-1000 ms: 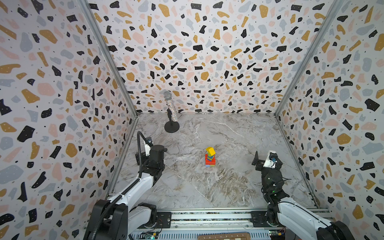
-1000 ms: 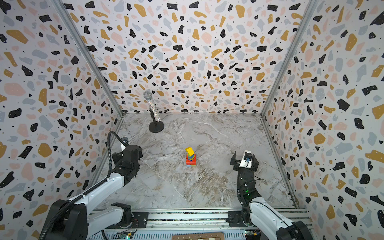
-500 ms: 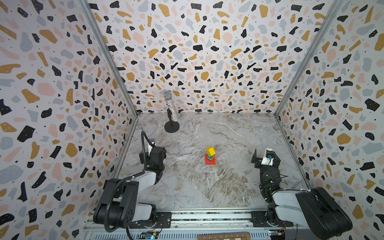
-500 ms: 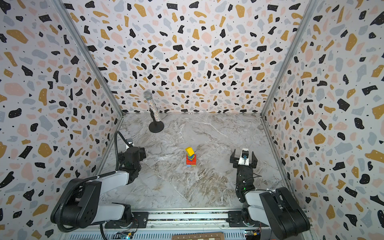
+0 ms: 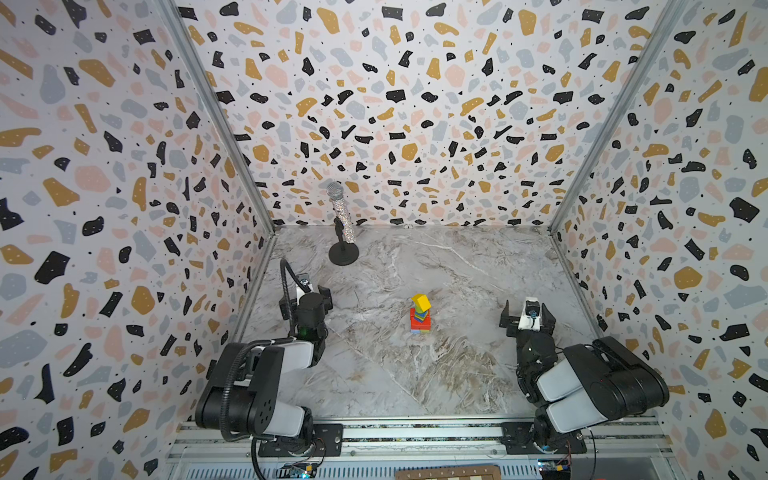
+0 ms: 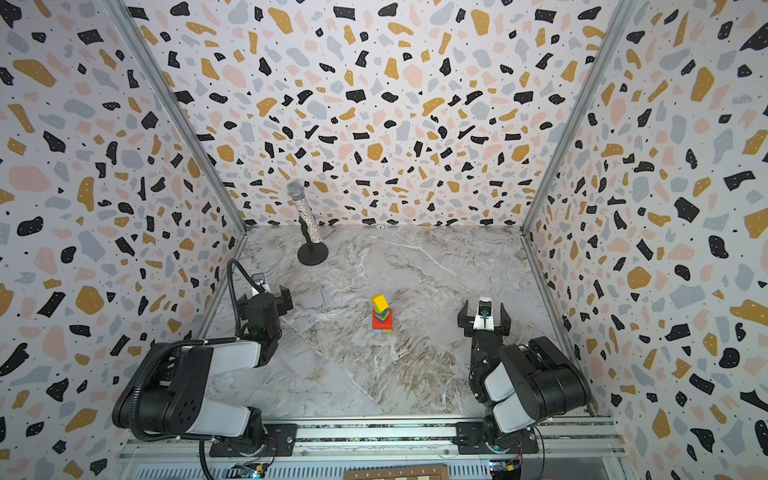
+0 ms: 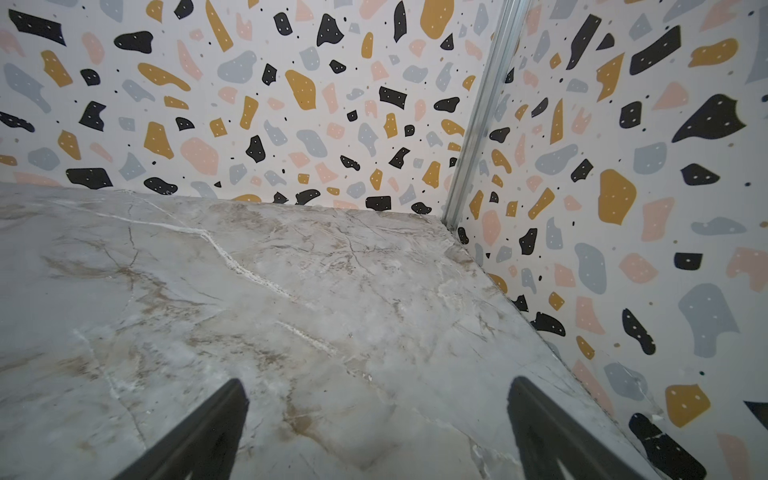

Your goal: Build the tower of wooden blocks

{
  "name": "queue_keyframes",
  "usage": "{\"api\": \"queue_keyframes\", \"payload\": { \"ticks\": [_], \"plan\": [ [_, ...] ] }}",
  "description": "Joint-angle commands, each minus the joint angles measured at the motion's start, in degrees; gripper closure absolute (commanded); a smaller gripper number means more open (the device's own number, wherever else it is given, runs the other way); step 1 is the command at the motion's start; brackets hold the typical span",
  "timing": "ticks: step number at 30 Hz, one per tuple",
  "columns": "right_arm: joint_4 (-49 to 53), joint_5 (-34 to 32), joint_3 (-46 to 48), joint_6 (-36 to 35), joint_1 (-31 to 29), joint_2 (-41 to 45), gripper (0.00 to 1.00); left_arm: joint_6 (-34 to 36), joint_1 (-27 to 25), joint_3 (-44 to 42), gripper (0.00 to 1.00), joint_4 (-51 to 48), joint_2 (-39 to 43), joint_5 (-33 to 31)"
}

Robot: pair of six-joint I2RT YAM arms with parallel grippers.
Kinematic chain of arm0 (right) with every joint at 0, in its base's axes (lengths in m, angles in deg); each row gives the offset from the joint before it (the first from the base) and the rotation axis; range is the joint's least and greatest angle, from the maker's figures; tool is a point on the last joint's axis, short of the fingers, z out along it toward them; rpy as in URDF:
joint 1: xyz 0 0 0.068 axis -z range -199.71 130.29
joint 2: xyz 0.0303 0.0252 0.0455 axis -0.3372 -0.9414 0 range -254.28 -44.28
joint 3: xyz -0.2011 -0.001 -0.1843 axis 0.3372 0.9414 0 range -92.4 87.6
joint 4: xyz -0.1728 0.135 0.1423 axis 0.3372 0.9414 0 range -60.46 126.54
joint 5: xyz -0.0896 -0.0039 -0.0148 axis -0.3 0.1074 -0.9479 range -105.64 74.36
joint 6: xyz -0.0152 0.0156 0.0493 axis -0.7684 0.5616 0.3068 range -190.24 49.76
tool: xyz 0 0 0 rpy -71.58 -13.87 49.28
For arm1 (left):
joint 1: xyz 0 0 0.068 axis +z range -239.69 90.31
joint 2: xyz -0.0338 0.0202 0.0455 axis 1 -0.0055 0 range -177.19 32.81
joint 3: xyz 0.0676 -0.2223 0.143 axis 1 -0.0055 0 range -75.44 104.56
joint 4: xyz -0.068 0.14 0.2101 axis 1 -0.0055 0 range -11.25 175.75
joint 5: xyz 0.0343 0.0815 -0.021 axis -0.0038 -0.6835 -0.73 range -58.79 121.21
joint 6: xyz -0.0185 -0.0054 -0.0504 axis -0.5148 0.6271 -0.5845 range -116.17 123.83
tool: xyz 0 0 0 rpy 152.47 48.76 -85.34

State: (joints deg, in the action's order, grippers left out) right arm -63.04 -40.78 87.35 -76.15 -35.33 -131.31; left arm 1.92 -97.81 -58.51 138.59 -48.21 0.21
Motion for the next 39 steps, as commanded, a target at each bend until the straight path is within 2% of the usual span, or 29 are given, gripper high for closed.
{"api": "queue_keyframes", "payload": {
  "ticks": [1, 5, 7, 8, 9, 11, 13, 14, 16, 17, 18, 19, 39],
  "plan": [
    [-15.0, 3.5, 4.7, -1.7, -0.4, 0.1, 0.01, 2.0, -1.8, -5.2, 0.00, 13.1, 2.2, -3.0],
    [-15.0, 8.4, 3.6, -3.0, -0.1, -3.3, 0.01, 0.9, -1.9, -8.8, 0.00, 18.4, 3.1, -5.4],
    [-14.9, 9.0, 3.3, -2.8, 0.3, -3.5, 0.01, 0.3, -2.0, -12.3, 0.00, 26.5, 1.2, -6.1],
    [-15.0, 9.0, 3.3, -2.7, 0.3, -3.6, 0.01, 1.6, -2.3, -14.3, 0.00, 33.7, -1.6, -6.0],
    [-15.0, 8.9, 3.3, -2.7, 0.3, -3.6, 0.01, 3.0, -3.5, -14.6, 0.00, 36.7, -3.3, -7.6],
    [-14.9, 9.1, 2.7, -2.7, 0.7, -3.9, 0.01, 2.7, -4.9, -11.7, 0.00, 30.0, -2.7, -10.9],
    [-13.0, 9.6, 1.2, -2.0, 1.8, -4.3, 0.01, 0.7, -2.1, -8.1, 0.00, 19.8, -0.9, -6.0],
    [-9.2, 9.7, -0.2, -1.1, 2.5, -3.1, 0.01, -0.3, -0.2, -7.2, 0.00, 18.3, -1.0, -2.8],
    [4.2, 11.9, -5.1, 2.1, 5.0, 0.0, 0.01, -0.7, 0.8, -6.9, 0.00, 18.1, -1.1, -1.0],
    [11.7, 14.9, -8.4, 3.6, 6.7, 0.2, 0.01, -0.6, 0.8, -7.0, 0.00, 18.0, -1.0, -0.9],
    [15.7, 20.5, -10.8, 5.1, 9.9, 0.1, 0.01, -0.6, 0.8, -7.1, 0.00, 18.1, -0.9, -0.9],
    [17.9, 23.1, -11.0, 5.9, 11.6, 0.3, 0.01, -0.6, 0.8, -7.2, 0.00, 18.2, -0.8, -0.9],
    [16.9, 21.1, -10.6, 5.2, 10.6, 0.3, 0.01, -0.3, 0.7, -7.4, 0.00, 18.4, -0.4, -0.6]
  ]
}}
